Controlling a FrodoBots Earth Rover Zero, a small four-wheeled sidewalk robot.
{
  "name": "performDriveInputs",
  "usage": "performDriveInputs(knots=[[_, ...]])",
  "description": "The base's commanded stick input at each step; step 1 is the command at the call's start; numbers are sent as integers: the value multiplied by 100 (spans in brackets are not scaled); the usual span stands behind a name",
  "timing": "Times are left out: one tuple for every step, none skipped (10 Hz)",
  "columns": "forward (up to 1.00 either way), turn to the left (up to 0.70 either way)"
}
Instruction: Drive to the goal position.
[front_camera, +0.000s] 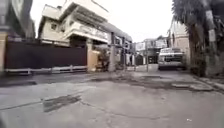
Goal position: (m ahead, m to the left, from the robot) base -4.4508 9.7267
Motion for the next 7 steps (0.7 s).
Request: performDriveInputs(knots=[[70, 27], [70, 27], [70, 27], [70, 27], [70, 27], [70, 27], [70, 27]])
